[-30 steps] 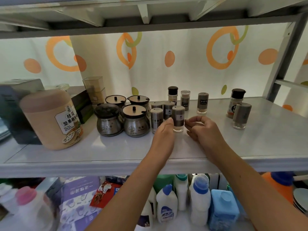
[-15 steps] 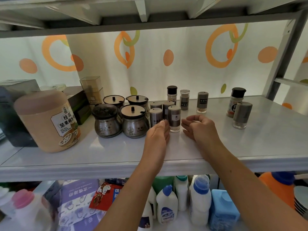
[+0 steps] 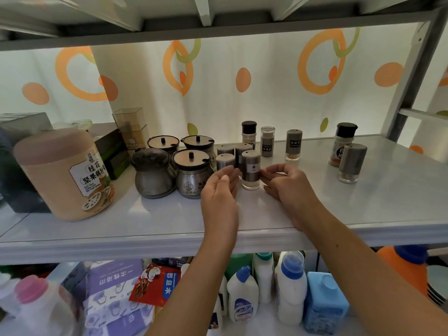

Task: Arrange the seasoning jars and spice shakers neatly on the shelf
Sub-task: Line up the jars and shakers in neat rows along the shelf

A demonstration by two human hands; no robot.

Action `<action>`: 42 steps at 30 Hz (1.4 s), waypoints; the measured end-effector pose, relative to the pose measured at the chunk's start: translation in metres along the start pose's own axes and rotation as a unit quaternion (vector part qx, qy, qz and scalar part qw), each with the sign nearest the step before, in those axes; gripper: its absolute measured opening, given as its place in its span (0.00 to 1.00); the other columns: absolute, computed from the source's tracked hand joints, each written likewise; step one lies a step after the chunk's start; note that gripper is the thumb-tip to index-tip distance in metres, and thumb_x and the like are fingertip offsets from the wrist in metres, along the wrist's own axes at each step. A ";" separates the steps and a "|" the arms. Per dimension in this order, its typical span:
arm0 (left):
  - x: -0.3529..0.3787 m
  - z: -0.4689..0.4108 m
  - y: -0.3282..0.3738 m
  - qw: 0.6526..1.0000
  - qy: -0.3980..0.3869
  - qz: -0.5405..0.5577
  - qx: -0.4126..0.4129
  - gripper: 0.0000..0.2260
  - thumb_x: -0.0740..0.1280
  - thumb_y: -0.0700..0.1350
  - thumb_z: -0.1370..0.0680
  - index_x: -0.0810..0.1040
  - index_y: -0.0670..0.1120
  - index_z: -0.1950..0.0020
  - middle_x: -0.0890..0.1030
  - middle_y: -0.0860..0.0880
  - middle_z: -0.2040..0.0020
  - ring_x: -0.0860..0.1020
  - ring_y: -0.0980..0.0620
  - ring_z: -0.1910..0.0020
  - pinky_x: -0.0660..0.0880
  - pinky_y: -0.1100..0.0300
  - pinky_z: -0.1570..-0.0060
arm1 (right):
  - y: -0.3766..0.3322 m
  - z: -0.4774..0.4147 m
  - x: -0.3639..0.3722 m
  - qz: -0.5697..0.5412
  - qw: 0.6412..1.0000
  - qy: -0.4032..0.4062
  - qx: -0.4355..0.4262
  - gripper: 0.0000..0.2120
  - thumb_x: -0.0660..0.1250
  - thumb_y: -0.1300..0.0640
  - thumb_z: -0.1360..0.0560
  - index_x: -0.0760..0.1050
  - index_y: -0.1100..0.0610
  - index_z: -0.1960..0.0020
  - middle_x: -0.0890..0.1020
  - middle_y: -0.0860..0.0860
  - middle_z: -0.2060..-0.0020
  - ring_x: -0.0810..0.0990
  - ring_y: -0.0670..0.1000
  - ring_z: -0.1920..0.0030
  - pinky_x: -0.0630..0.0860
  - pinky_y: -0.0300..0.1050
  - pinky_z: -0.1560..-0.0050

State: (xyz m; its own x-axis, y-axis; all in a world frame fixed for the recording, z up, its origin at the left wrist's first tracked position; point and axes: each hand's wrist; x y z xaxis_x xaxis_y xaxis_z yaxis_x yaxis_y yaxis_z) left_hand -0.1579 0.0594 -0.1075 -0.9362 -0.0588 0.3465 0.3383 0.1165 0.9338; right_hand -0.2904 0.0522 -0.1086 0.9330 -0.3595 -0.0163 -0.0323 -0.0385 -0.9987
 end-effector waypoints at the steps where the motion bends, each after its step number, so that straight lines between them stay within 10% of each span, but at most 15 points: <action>1: 0.000 -0.001 0.000 1.000 0.015 0.003 0.002 0.12 0.55 0.38 0.18 0.78 0.46 0.45 0.83 0.45 0.46 0.81 0.51 0.44 0.76 0.59 0.41 | 0.000 0.001 0.000 -0.003 1.000 -0.002 0.000 0.15 0.61 0.71 0.26 0.76 0.53 0.51 0.84 0.52 0.48 0.82 0.49 0.45 0.79 0.53 0.39; 42: 0.001 -0.005 -0.001 0.998 0.026 -0.062 -0.013 0.09 0.59 0.40 0.20 0.74 0.52 0.49 0.81 0.46 0.47 0.79 0.50 0.45 0.74 0.59 0.46 | -0.001 0.005 -0.002 -0.005 1.000 -0.023 -0.010 0.15 0.61 0.74 0.27 0.77 0.57 0.48 0.85 0.52 0.49 0.84 0.47 0.46 0.79 0.49 0.39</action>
State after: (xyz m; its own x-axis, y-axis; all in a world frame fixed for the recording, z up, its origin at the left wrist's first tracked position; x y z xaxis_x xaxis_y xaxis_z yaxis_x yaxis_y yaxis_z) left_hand -0.1583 0.0539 -0.1079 -0.9649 -0.1231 0.2320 0.2234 0.0800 0.9714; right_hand -0.2909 0.0574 -0.1082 0.9489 -0.3153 -0.0089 -0.0297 -0.0613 -0.9977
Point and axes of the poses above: each hand's wrist, its own z-axis away from the middle knuckle, its own x-axis out of the palm, y = z × x
